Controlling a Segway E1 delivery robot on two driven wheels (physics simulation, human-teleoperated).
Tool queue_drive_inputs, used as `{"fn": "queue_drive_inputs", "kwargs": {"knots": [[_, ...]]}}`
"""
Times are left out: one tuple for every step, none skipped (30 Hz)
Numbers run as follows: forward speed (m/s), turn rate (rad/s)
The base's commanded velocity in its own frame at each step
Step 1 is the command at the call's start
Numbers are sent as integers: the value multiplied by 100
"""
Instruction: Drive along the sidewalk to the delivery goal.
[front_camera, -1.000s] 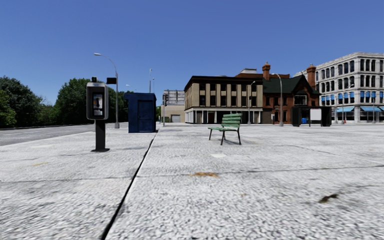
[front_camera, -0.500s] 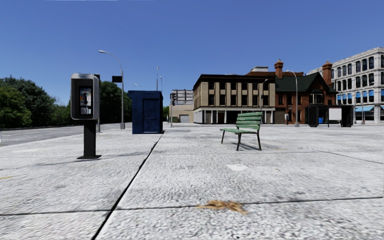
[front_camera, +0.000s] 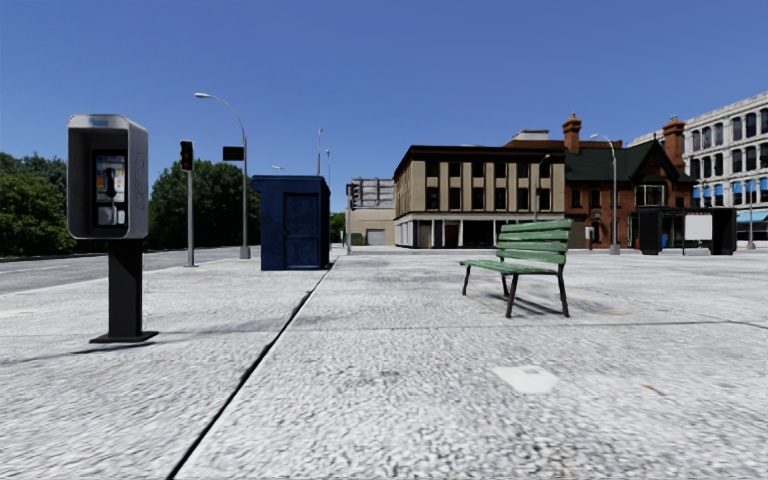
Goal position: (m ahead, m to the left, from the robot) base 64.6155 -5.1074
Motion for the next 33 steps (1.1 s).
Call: {"fn": "queue_drive_inputs", "kwargs": {"knots": [[200,0],[200,0],[200,0],[200,0],[200,0],[200,0],[200,0],[200,0],[200,0],[200,0],[200,0],[200,0],[200,0],[200,0],[200,0],[200,0],[200,0],[200,0],[200,0],[200,0],[200,0],[200,1],[200,27],[200,39],[200,32],[200,15],[200,15],[200,0],[200,0],[200,0],[200,0],[200,0],[200,0]]}}
